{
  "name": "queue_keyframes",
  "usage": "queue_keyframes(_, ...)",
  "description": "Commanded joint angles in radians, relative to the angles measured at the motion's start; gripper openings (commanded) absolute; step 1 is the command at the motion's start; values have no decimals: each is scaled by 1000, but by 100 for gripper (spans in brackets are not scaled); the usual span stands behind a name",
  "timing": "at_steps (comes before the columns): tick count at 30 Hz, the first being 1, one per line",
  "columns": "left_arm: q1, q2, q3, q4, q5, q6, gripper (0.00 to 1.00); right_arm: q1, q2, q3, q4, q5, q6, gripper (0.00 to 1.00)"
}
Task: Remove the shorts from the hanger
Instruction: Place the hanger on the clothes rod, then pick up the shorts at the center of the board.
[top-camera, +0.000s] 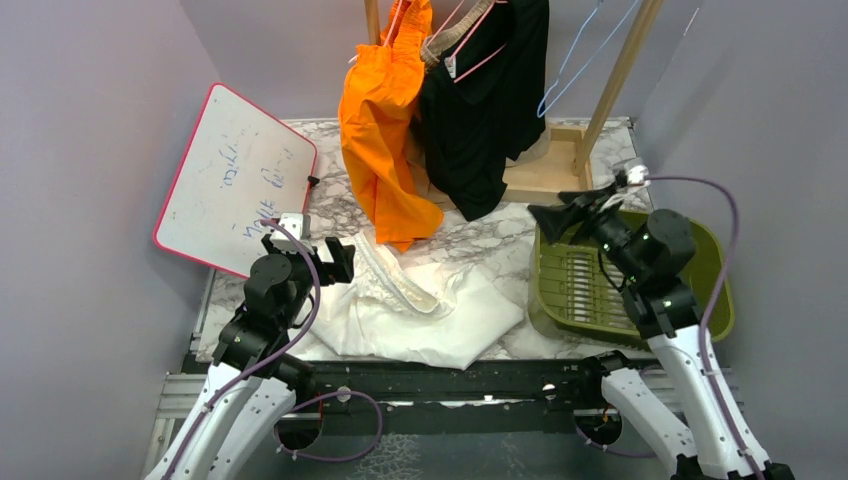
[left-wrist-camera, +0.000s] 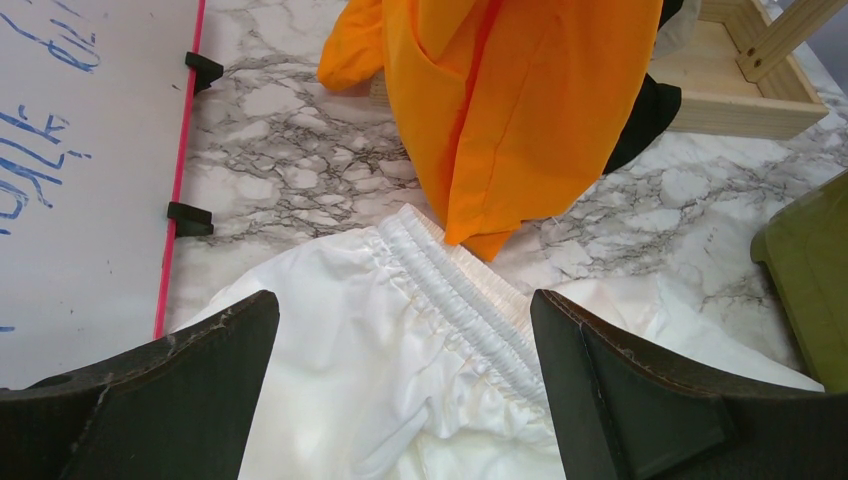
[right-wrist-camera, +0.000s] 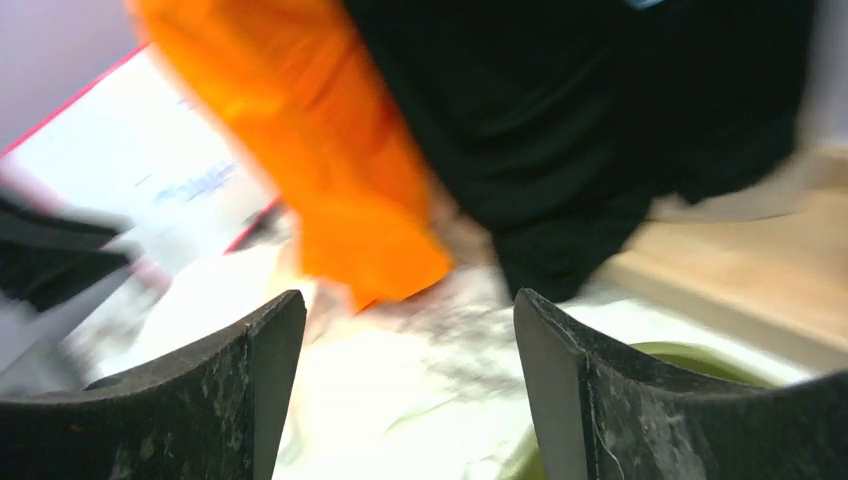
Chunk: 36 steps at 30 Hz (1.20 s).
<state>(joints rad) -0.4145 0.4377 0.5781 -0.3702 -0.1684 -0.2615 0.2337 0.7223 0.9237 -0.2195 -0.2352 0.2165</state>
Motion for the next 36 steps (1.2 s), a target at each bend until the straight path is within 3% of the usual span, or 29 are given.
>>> queue_keyframes(1,3,-1,31,5,-7,-1,99,1,-6,-269,348,-534,234,76)
queue_keyframes(5,3,-6,31,4,-14,-2,99,69,72,-383,433,-651,306,76)
queue_keyframes(11,3,-19,34,-1,-41,-5,99,488,199,-336,291,-228,59,92)
queue_keyframes(15,3,-35,35,-13,-83,-14,99,640,408,-262,319,-48,53,98)
queue_keyframes(19,3,-57,33,-18,-114,-19,99,782,650,-58,206,174,-40,99)
queue_keyframes(24,3,-70,31,-18,-121,-19,99,797,891,130,145,229,-34,99)
queue_keyframes(29,3,-72,31,-19,-126,-19,99,797,1073,290,54,145,-35,99)
queue_keyframes(36,3,-83,29,-21,-138,-19,99,799,1229,384,-1,138,-38,99)
